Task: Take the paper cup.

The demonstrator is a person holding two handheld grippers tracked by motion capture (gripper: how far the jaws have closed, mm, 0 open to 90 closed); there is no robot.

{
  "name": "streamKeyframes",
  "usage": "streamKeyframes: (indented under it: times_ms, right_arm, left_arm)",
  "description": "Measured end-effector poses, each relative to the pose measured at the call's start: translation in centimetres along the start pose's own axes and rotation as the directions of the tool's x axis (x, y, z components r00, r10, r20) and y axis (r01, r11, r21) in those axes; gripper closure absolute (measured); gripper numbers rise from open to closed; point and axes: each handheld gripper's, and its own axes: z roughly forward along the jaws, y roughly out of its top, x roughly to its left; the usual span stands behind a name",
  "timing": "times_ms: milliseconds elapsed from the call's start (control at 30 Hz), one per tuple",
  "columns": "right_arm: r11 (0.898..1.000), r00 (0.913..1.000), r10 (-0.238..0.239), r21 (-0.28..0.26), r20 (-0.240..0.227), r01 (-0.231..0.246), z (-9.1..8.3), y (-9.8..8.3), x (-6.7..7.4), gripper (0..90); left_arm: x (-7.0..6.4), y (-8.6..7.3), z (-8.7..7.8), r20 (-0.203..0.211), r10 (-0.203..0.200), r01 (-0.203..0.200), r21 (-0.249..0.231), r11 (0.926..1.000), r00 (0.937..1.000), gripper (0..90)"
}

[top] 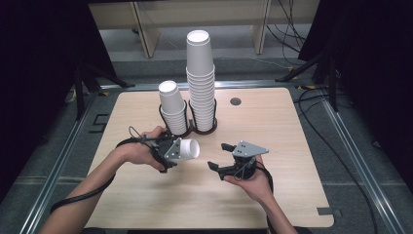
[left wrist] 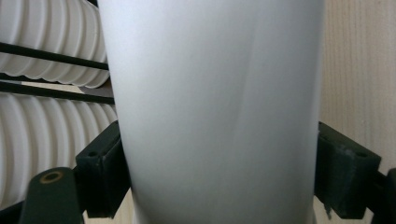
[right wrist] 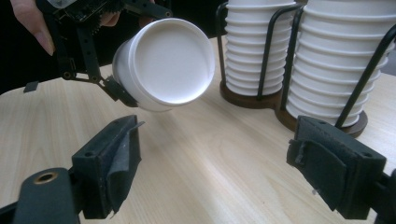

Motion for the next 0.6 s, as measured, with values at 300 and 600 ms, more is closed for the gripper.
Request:
streamKeyframes:
  times_ms: [300, 600]
  right_arm:
    - [0.999, 0.9992, -0.031, 0.022, -0.027, 0.032, 0.3, 0.3, 0.1, 17.0]
    - [0.996, 0.9935, -0.053, 0.068, -0.101, 0.060, 1.3, 0.7, 0.6, 17.2]
  left_arm:
    - [-0.4, 0.4, 0.2, 0.044, 0.051, -0.053, 0.048, 0.9974, 0.9977, 17.4]
    - [-0.9, 1.1, 0.4, 0.097, 0.121, -0.130, 0.094, 0.9870, 0.9880, 17.5]
